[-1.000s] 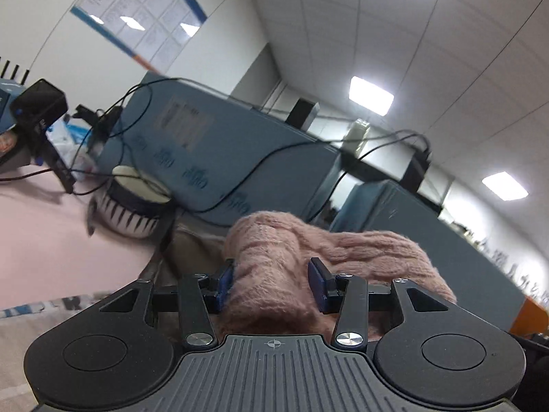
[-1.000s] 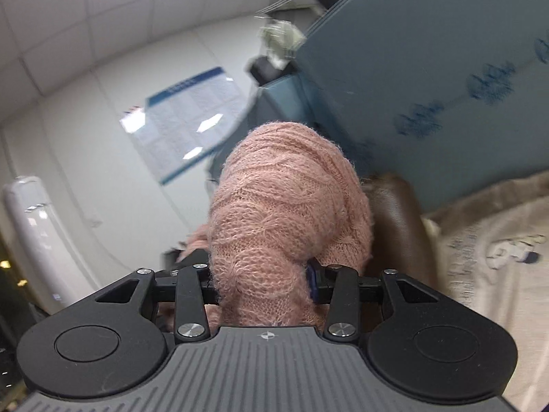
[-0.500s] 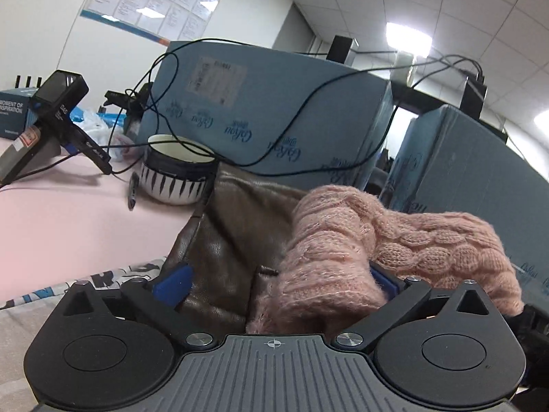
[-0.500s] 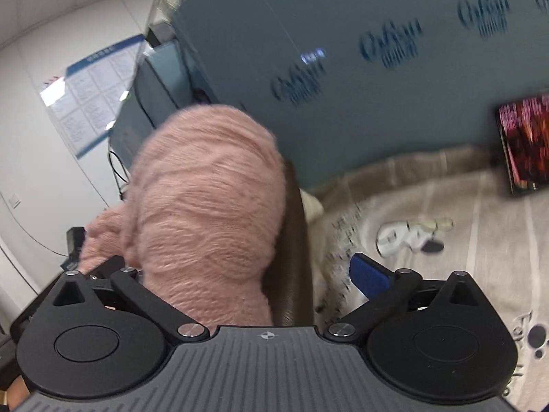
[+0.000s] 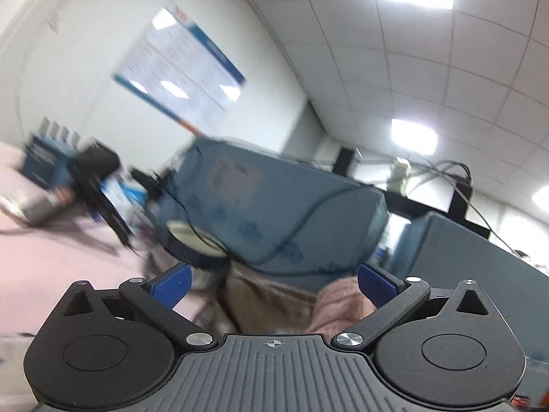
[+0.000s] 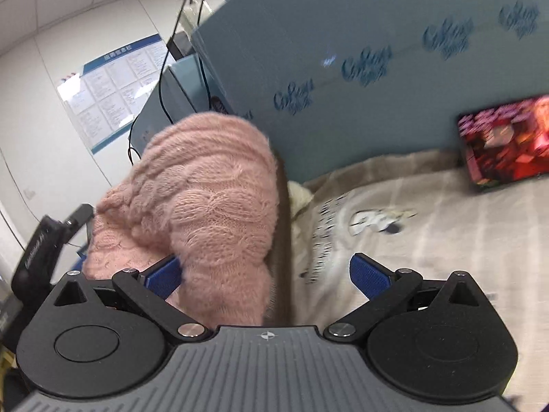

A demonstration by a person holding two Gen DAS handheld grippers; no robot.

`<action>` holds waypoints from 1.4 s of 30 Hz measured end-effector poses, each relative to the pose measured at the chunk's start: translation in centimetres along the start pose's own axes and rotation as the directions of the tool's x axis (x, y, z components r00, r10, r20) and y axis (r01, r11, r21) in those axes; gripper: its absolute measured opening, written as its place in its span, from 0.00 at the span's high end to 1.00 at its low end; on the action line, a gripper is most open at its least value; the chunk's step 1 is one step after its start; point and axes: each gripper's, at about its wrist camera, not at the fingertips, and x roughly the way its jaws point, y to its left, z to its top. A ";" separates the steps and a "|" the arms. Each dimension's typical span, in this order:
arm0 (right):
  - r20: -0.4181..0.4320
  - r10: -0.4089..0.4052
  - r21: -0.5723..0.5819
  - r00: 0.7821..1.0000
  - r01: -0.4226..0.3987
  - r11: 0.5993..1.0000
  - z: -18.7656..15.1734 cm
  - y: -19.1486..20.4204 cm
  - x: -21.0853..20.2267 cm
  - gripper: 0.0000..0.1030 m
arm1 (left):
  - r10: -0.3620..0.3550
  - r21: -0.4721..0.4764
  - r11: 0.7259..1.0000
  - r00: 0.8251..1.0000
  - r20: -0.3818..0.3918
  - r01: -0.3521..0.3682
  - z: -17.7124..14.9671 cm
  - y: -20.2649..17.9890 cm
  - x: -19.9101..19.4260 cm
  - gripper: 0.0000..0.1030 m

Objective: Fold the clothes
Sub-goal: 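Lower the folded sweater onto the brown bag and open both grippers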

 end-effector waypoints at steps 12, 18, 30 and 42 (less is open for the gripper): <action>0.024 0.009 0.022 1.000 -0.009 1.000 -0.7 -3.3 -5.0 0.00 | 0.107 0.091 0.991 0.983 -0.151 -0.094 -2.1 -7.6 -8.8 0.00; -0.023 0.003 -0.016 1.000 -0.003 1.000 -0.5 -2.7 -5.7 0.00 | 0.209 0.121 0.975 0.949 -0.235 -0.184 -3.1 -9.6 -9.3 0.00; -0.018 0.025 -0.124 1.000 -0.027 0.992 0.5 -2.2 -6.2 0.00 | 0.260 0.223 0.952 0.936 -0.235 -0.209 -5.6 -12.3 -9.7 0.00; -0.068 -0.010 -0.226 0.998 -0.006 0.974 -1.2 -2.1 -4.0 0.00 | 0.308 0.270 0.936 0.895 -0.322 -0.225 -6.9 -11.7 -8.4 0.00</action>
